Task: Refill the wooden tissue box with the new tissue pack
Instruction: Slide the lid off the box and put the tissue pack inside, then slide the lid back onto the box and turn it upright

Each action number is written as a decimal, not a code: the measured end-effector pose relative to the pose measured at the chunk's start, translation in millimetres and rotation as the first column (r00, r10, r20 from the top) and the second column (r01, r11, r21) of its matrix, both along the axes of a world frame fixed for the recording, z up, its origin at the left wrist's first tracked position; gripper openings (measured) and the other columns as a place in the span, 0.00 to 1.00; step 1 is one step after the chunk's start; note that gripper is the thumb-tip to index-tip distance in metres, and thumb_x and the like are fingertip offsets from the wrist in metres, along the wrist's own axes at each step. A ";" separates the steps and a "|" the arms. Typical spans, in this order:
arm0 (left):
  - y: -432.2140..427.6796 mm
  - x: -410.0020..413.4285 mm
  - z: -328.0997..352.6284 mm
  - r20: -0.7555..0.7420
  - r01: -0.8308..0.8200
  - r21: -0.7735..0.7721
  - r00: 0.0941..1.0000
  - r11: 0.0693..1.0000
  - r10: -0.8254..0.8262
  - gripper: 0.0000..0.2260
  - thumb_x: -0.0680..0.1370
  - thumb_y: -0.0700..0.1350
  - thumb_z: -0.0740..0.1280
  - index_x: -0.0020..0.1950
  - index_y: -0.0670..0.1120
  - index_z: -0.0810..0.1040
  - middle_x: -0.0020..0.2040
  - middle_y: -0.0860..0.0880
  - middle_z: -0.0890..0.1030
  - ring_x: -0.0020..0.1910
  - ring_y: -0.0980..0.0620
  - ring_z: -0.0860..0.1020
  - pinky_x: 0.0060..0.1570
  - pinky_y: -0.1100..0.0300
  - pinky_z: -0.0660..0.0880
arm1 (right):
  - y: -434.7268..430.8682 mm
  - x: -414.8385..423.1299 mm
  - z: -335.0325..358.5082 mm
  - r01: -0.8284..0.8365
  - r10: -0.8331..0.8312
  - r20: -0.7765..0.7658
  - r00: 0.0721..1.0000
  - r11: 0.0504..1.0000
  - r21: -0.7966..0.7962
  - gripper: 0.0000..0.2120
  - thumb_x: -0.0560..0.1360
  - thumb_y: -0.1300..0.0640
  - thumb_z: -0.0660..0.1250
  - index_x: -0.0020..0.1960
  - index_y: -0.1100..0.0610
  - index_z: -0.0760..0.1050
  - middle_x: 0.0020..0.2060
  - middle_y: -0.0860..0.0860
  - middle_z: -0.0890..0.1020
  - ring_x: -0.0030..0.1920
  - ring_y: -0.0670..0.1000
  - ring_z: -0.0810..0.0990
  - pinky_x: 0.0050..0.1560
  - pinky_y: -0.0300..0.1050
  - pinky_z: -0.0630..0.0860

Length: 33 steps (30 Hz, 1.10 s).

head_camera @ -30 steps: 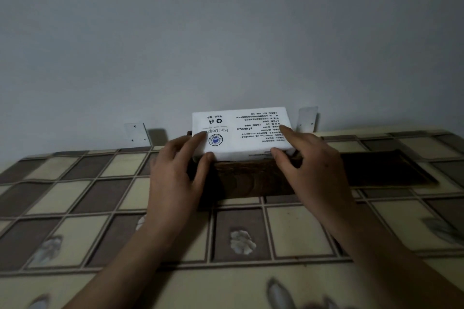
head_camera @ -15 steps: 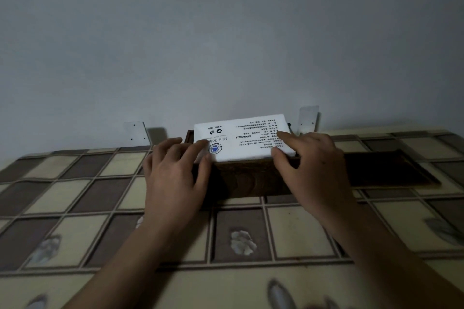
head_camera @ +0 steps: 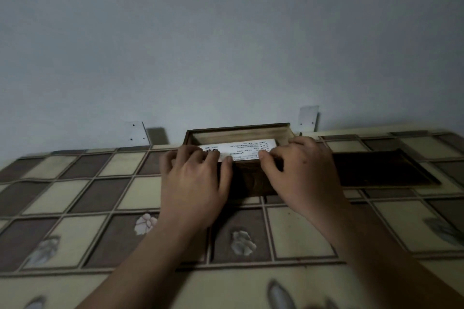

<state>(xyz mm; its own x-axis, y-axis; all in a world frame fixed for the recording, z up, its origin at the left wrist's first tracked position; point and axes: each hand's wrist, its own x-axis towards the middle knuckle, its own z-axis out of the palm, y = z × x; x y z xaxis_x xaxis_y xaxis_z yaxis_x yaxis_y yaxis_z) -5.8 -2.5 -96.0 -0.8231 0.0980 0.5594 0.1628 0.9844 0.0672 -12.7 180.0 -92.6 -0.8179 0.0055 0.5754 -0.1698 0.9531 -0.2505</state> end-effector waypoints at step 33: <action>47.0 -2.6 17.0 0.047 0.194 -0.111 0.981 0.975 -0.190 0.20 0.77 0.60 0.56 0.56 0.49 0.78 0.53 0.48 0.83 0.52 0.42 0.78 0.51 0.48 0.70 | 41.9 1.0 13.2 -0.072 0.081 -0.130 0.988 0.995 0.070 0.20 0.81 0.47 0.53 0.53 0.55 0.81 0.44 0.52 0.84 0.47 0.56 0.79 0.47 0.51 0.72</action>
<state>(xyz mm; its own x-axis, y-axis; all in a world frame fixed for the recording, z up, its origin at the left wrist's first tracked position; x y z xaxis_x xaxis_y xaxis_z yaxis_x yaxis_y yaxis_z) -8.4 44.5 -79.0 -0.8018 0.3178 0.5061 0.3491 0.9364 -0.0351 -11.7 221.9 -79.4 -0.7309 -0.0949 0.6758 -0.2706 0.9494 -0.1593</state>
